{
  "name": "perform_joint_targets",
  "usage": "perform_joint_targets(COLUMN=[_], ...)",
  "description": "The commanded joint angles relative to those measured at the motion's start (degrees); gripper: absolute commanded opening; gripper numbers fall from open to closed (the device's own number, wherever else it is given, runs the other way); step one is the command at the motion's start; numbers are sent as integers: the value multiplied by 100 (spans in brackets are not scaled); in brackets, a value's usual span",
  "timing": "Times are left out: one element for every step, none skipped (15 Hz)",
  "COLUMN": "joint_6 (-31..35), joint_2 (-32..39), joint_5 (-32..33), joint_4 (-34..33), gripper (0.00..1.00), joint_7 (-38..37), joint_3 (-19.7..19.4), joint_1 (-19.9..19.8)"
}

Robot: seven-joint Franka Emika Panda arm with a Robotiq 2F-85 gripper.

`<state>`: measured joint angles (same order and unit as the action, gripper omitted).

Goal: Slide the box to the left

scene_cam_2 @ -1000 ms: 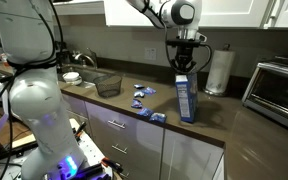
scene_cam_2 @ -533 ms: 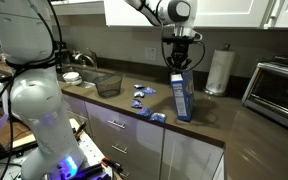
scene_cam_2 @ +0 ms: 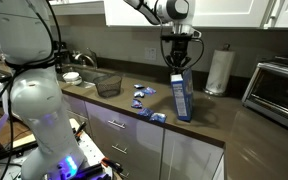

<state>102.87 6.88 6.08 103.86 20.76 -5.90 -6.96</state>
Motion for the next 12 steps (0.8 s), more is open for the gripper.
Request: perform_joint_targets(joint_6=[-40,-46,-52,-60,-65,-64,-73,-77,-103,-138,-142,-172], joint_2=[1,23,34,42,65,80,95,107,113,119,117,117], joint_5=[293,331,339,331,316,315,304,297,265,227,215,191], joint_4=[2,-19,-27,-35,-47,-51,-54,-54,-57,-67,-61,-64], gripper=[5,5,18,32,37,44,46,23,14,11,5,4], joint_7=[-163,-165,-160,-144,-138,-136,-120,-116,-98,-81,-72,-44], joint_3=[-53,-73,-89,-107,-128,-147,-161,-171,-174,-174,-171,-164], joint_1=[-37,-54,-71,-80,-88,-94,-99,-101,-103,-104,-101,-100])
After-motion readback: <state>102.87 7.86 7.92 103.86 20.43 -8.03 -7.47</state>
